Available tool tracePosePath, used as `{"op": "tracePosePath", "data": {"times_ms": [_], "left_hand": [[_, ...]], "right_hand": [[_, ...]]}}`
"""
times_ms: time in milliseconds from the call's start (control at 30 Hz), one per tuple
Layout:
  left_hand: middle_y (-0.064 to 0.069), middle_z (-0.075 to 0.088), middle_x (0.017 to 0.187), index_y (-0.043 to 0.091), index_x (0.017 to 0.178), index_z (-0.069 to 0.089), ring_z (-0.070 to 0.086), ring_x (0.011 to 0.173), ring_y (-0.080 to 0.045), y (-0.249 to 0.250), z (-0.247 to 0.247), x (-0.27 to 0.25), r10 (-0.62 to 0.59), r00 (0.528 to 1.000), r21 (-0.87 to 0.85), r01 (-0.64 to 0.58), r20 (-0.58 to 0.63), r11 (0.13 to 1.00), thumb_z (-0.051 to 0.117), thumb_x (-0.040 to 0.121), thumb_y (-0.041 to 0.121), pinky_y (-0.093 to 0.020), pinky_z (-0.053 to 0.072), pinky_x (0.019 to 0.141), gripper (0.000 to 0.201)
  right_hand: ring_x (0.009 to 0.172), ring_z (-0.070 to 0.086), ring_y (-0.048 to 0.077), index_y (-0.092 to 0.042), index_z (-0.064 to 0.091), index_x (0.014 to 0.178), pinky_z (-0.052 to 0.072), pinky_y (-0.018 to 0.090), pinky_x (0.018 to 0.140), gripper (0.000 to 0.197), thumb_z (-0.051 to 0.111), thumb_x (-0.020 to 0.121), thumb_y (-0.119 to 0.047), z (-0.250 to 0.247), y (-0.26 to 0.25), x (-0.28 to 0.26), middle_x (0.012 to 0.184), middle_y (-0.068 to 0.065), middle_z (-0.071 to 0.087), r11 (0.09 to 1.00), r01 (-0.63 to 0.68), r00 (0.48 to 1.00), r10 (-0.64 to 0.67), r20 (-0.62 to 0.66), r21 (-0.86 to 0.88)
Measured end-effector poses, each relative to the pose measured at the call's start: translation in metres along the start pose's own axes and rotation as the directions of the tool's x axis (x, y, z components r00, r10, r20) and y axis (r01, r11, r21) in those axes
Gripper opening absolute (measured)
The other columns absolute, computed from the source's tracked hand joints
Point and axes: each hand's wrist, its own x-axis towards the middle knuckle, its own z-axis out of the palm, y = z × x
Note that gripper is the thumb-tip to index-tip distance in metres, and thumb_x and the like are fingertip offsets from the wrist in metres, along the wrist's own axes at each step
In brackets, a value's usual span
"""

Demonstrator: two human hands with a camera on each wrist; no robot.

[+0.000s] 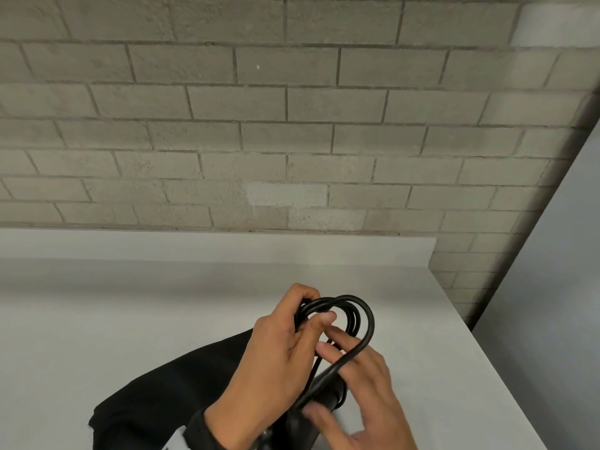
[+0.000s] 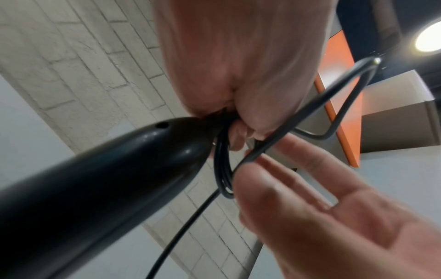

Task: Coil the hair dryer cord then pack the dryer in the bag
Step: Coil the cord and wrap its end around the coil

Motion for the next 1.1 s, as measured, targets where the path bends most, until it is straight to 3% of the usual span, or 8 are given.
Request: {"op": "tracePosePath", "data": {"times_ms": [167, 333, 500, 600, 700, 833, 933, 1100], "left_hand": [[0.011, 0.052, 0.056, 0.029, 0.095, 0.052, 0.043, 0.047, -0.004, -0.001, 0.001, 0.001, 0.007, 1.0, -0.014, -0.007, 0.008, 1.0, 0.053, 0.095, 0.039, -0.027, 0.042, 0.048, 0.009], [0.008, 0.047, 0.053, 0.032, 0.091, 0.054, 0.039, 0.047, -0.008, 0.002, -0.005, 0.007, 0.021, 0.999, -0.047, -0.023, -0.046, 0.999, 0.052, 0.091, 0.045, -0.035, 0.04, 0.047, 0.013], [0.005, 0.042, 0.056, 0.032, 0.088, 0.055, 0.038, 0.051, -0.025, 0.012, -0.019, 0.025, 0.065, 0.991, -0.057, -0.072, -0.118, 0.996, 0.051, 0.091, 0.044, -0.042, 0.037, 0.049, 0.014], [0.004, 0.043, 0.058, 0.029, 0.088, 0.055, 0.042, 0.051, -0.031, 0.011, -0.032, 0.041, 0.076, 0.98, -0.036, -0.084, -0.183, 0.996, 0.052, 0.092, 0.042, -0.05, 0.041, 0.05, 0.014], [-0.005, 0.043, 0.059, 0.03, 0.087, 0.054, 0.043, 0.051, -0.035, 0.012, -0.046, 0.052, 0.094, 0.973, 0.013, -0.093, -0.21, 0.996, 0.053, 0.091, 0.042, -0.053, 0.042, 0.051, 0.013], [-0.008, 0.05, 0.06, 0.031, 0.088, 0.053, 0.048, 0.055, -0.033, 0.012, -0.049, 0.054, 0.13, 0.973, 0.143, -0.103, -0.19, 0.984, 0.052, 0.091, 0.043, -0.043, 0.041, 0.052, 0.013], [-0.004, 0.048, 0.055, 0.028, 0.088, 0.053, 0.044, 0.049, -0.023, 0.003, -0.042, 0.05, 0.116, 0.98, 0.181, -0.086, -0.162, 0.98, 0.053, 0.093, 0.041, -0.039, 0.04, 0.049, 0.014], [0.006, 0.044, 0.054, 0.029, 0.086, 0.052, 0.042, 0.048, -0.015, -0.013, -0.024, 0.039, 0.017, 0.986, 0.133, 0.006, -0.168, 0.991, 0.052, 0.095, 0.041, -0.038, 0.037, 0.046, 0.015]], "right_hand": [[0.117, 0.055, 0.012, -0.011, 0.075, 0.104, 0.044, 0.018, 0.096, 0.027, 0.057, 0.093, -0.029, 0.016, 0.008, 0.007, 0.116, -0.005, 0.068, 0.99, 0.108, 0.97, -0.125, -0.207, -0.09], [0.109, 0.066, 0.024, -0.026, 0.072, 0.09, 0.051, 0.028, 0.093, 0.018, 0.061, 0.091, -0.039, 0.004, -0.004, 0.003, 0.099, -0.009, 0.074, 0.949, 0.053, 0.971, 0.024, -0.237, 0.312], [0.104, 0.055, 0.058, 0.018, 0.051, 0.106, 0.033, 0.059, 0.107, 0.023, 0.043, 0.101, -0.003, -0.039, 0.011, -0.014, 0.097, 0.033, 0.06, 0.267, 0.107, 0.984, 0.11, -0.14, 0.958], [0.098, 0.055, 0.046, 0.025, 0.036, 0.116, 0.025, 0.072, 0.1, 0.03, 0.016, 0.103, 0.007, -0.07, 0.015, -0.002, 0.091, 0.03, 0.051, -0.01, 0.045, 0.943, 0.329, -0.039, 0.999], [0.053, 0.057, 0.007, 0.012, 0.059, 0.08, 0.051, 0.064, 0.071, 0.03, 0.054, 0.091, -0.015, -0.088, 0.019, 0.018, 0.049, 0.011, 0.051, 0.45, 0.24, 0.882, 0.269, -0.387, 0.86], [0.085, 0.064, 0.037, 0.027, 0.054, 0.105, 0.05, 0.029, 0.088, 0.035, 0.06, 0.094, -0.006, -0.112, 0.064, -0.009, 0.086, 0.044, 0.058, 0.387, -0.318, 0.873, 0.476, 0.108, 0.865], [0.045, 0.057, 0.011, -0.023, 0.076, 0.076, 0.05, 0.01, 0.054, 0.015, 0.077, 0.078, -0.008, -0.121, 0.065, -0.032, 0.048, 0.012, 0.062, 0.627, -0.517, 0.593, 0.753, -0.284, 0.583], [0.065, 0.063, -0.004, -0.038, 0.071, 0.08, 0.047, 0.0, 0.068, 0.037, 0.078, 0.077, -0.002, -0.091, 0.05, -0.017, 0.071, -0.013, 0.071, 0.826, -0.466, 0.632, 0.561, -0.535, 0.316]]}}
